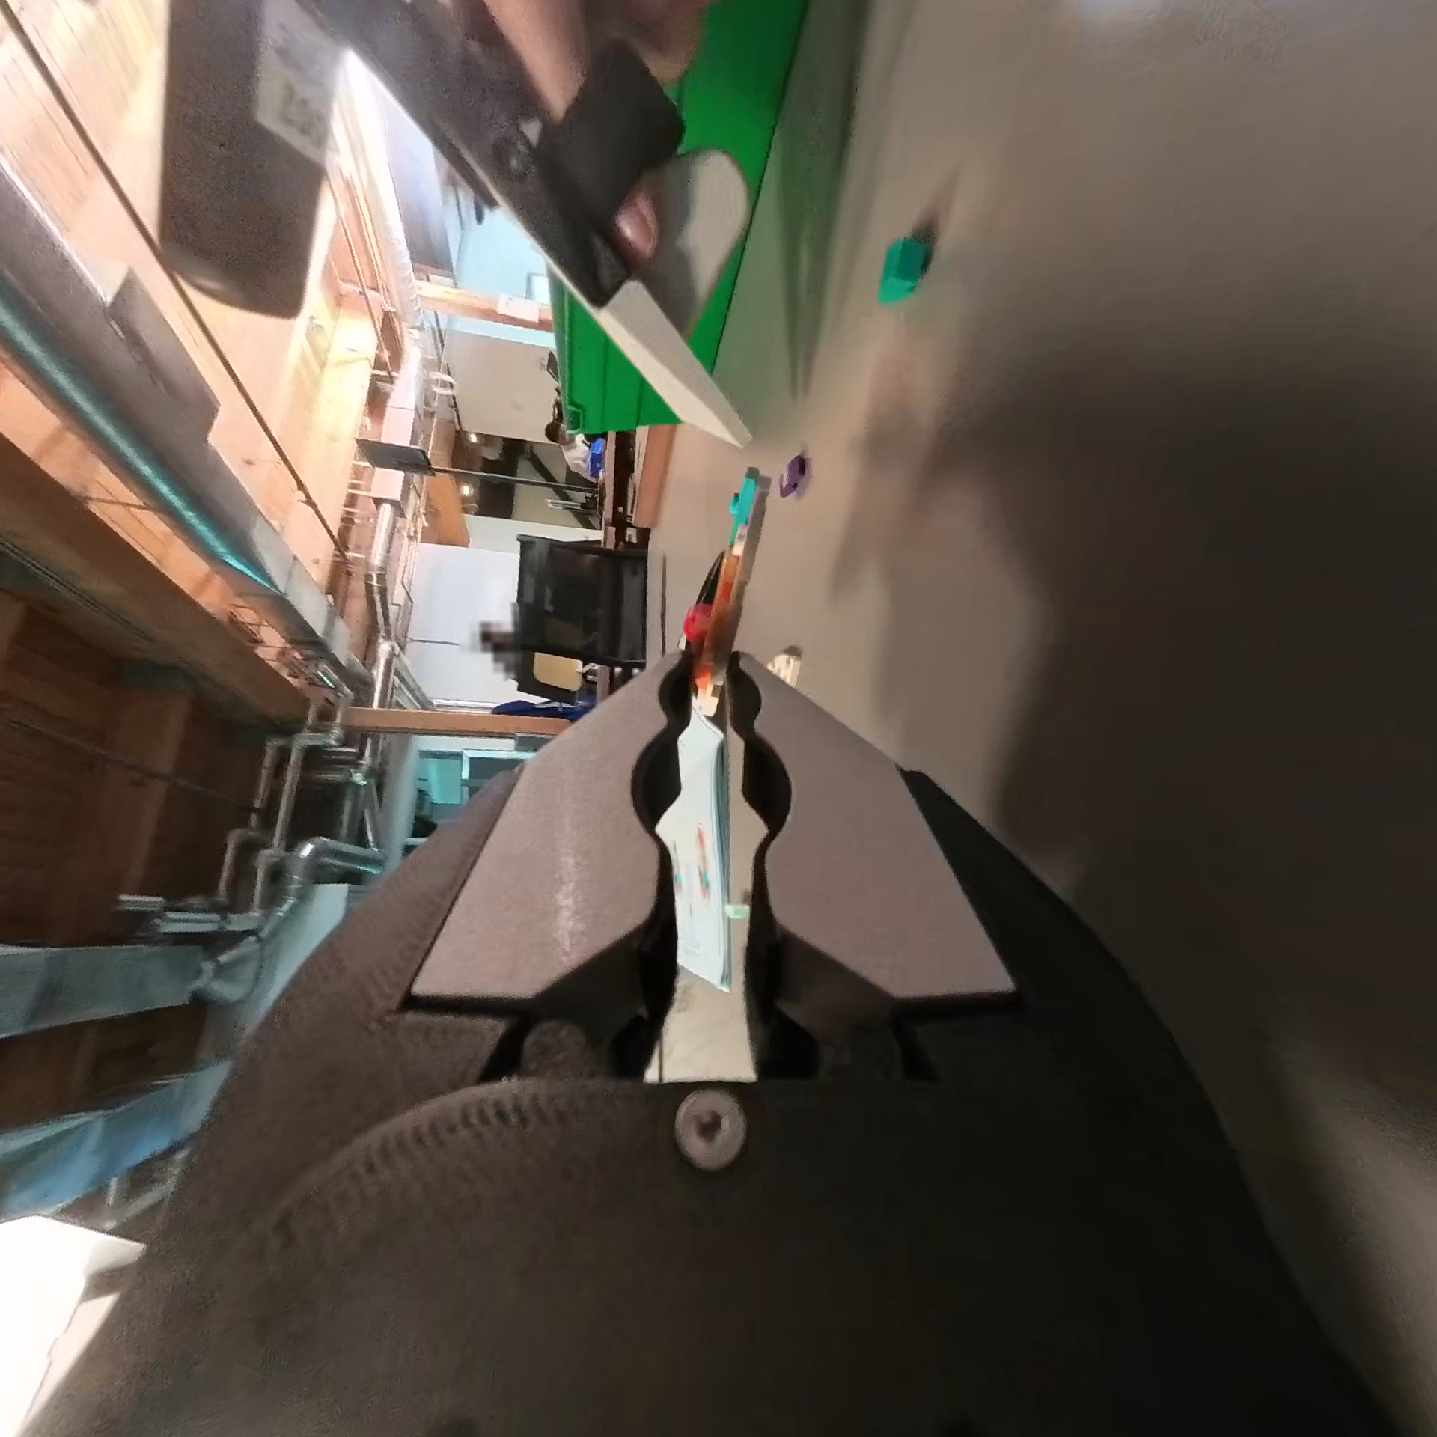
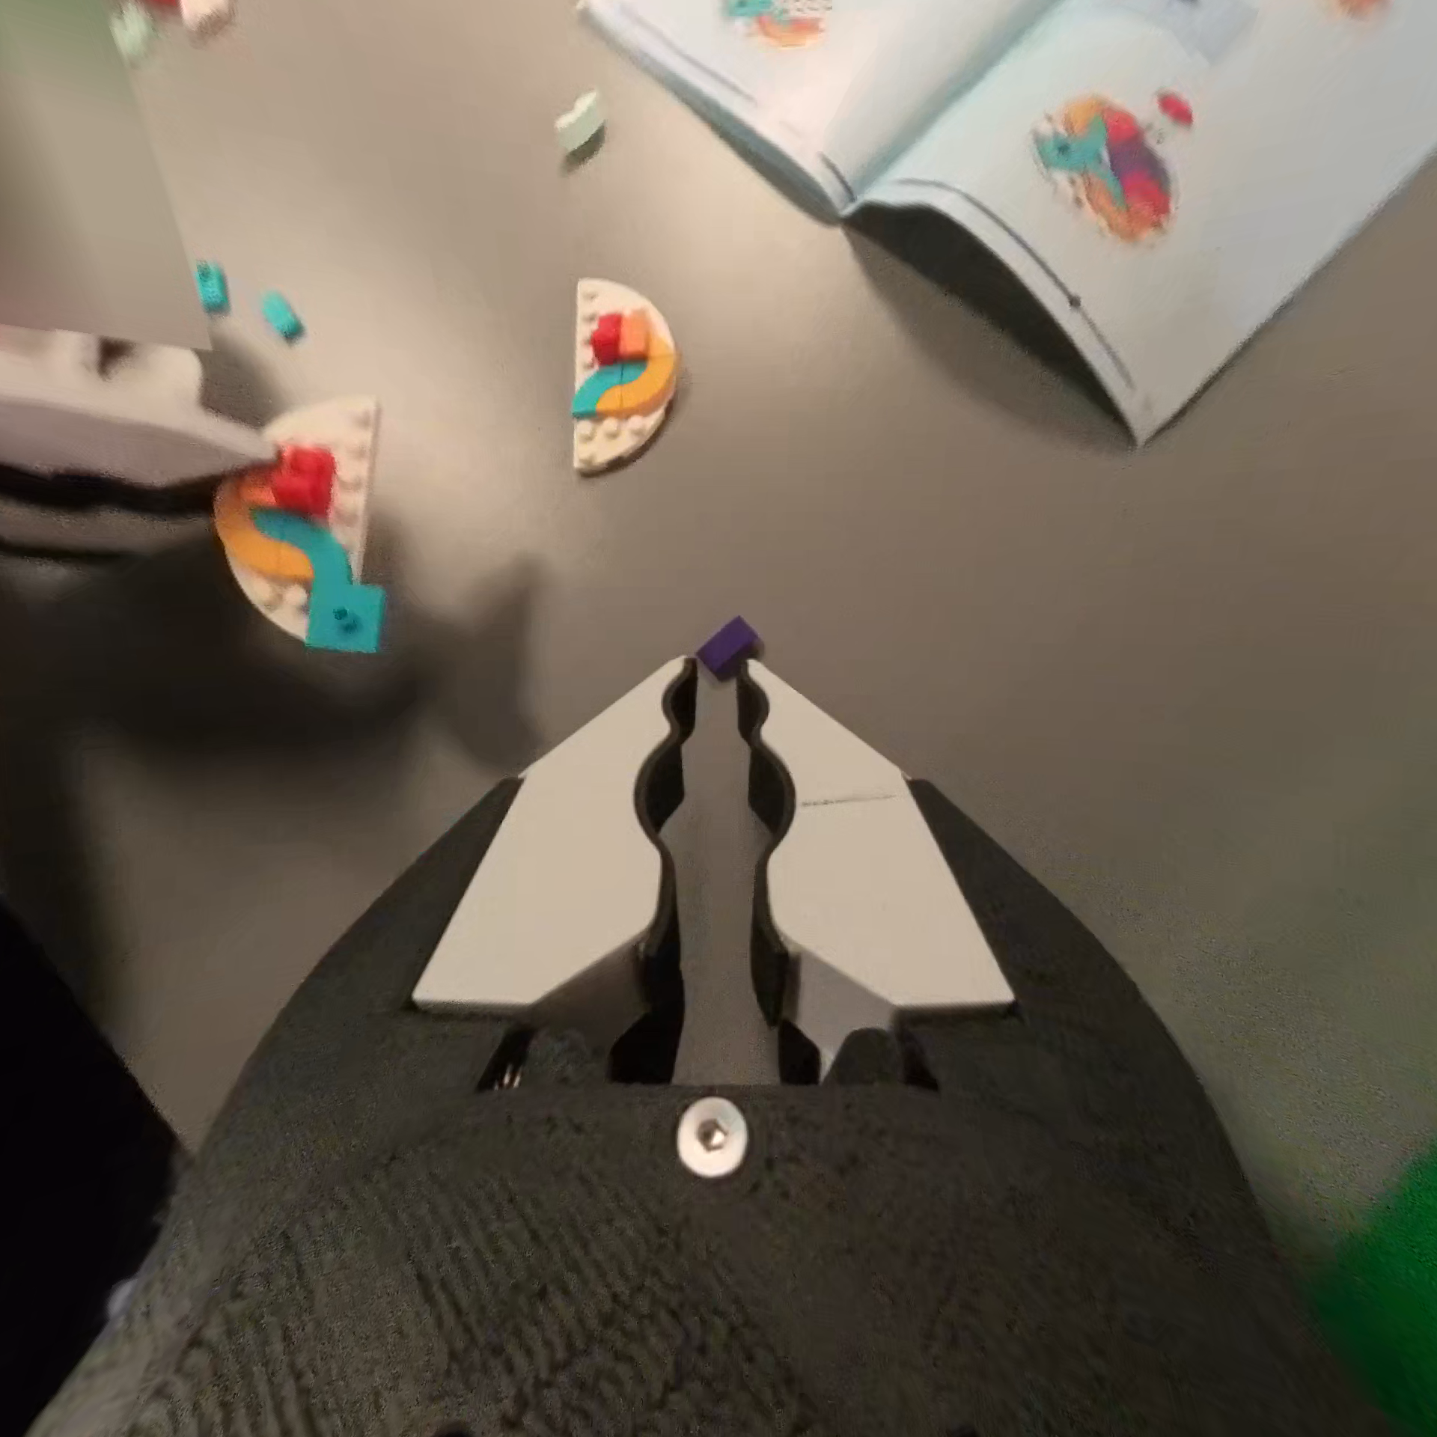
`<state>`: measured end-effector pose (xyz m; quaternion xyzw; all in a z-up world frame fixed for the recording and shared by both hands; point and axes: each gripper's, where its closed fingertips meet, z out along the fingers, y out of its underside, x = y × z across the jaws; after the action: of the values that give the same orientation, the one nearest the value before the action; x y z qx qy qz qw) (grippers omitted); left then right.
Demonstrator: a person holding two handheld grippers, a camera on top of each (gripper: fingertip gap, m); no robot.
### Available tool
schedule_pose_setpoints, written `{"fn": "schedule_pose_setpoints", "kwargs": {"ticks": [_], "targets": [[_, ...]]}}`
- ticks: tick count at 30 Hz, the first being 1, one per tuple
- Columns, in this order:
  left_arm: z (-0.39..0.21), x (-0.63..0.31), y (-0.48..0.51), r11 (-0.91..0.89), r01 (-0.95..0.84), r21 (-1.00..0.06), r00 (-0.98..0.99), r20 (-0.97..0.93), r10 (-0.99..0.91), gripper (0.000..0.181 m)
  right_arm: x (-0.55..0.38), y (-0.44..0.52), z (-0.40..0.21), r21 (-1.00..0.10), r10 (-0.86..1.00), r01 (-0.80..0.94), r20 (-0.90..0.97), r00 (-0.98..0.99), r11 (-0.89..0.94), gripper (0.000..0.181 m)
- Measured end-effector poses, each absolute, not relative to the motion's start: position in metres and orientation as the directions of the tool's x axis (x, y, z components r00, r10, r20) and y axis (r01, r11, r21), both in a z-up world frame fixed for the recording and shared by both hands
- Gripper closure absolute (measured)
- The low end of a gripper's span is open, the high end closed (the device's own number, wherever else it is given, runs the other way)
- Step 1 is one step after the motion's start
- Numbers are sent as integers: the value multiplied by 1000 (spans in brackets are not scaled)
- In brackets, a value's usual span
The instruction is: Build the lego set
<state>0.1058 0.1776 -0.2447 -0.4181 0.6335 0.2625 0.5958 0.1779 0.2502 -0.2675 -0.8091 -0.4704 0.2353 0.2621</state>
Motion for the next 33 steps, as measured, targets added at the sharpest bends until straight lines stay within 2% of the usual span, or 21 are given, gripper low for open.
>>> {"fn": "schedule_pose_setpoints", "kwargs": {"ticks": [10,15,24,30,33], "targets": [[-249,107,176,520,-844,-134,27,-978,-208,175,172,249,-283,-668,735,405,-329,593,-625,169],[-249,108,176,521,-844,-125,21,-979,-202,174,169,251,-284,-667,745,423,-310,590,-613,168],[-253,107,178,509,-852,-124,17,-978,-210,175,168,257,-283,-671,788,516,-170,592,-532,181],[-247,105,181,493,-860,-131,48,-983,-177,174,166,259,-271,-692,813,543,-109,572,-475,181],[-249,105,181,494,-860,-128,42,-983,-181,175,164,256,-272,-689,839,577,-82,538,-438,170]]}}
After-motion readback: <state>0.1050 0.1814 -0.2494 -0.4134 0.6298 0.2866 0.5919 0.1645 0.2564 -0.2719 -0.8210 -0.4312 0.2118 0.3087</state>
